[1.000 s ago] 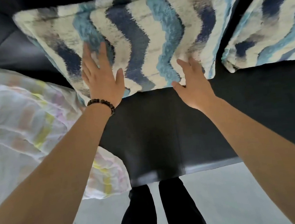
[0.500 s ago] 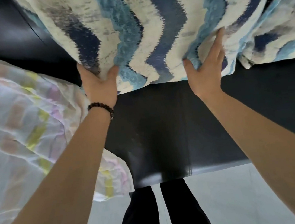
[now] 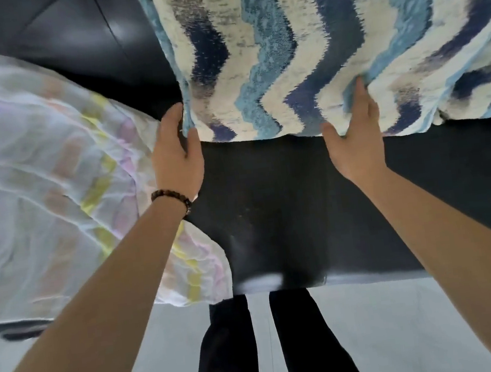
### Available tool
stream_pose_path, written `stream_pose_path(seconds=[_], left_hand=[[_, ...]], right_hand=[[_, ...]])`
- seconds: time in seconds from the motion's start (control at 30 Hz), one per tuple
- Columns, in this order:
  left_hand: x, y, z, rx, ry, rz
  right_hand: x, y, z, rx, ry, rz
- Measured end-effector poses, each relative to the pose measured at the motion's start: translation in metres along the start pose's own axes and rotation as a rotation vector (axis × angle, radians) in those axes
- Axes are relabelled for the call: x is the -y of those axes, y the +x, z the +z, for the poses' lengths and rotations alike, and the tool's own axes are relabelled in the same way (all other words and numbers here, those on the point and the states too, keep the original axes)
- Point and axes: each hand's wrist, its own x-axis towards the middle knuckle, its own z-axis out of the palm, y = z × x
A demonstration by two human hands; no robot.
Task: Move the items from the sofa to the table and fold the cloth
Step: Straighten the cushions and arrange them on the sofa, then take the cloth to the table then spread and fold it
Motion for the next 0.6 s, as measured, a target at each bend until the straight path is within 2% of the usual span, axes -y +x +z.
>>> stream_pose_path(seconds=[0.1, 0.2, 0.3, 0.4, 0.53, 0.6], left_hand=[[0.042, -0.042, -0.043, -0.001, 0.186, 0.025], [0.097, -0.076, -0.094, -0.044, 0.288, -0.054], [0.154, -0.105, -0.152, -0.088, 0.463, -0.150], [0.208, -0.136, -0.207, -0.044, 0.665, -0.224], [0.257, -0.168, -0.253, 0.007, 0.777, -0.069], [0.265, -0.175, -0.258, -0.017, 0.733, -0.028]], right_hand=[[0.024, -0.044, 0.034, 0.209, -0.059, -0.149], [0.055, -0.091, 0.089, 0.464, -0.116, -0.281], [0.090, -0.135, 0.150, 0.621, -0.117, -0.402], [0.126, -0.180, 0.211, 0.715, -0.088, -0.529], [0.163, -0.245, 0.285, 0.805, -0.087, -0.662], [0.168, -0.270, 0.309, 0.768, -0.137, -0.682]])
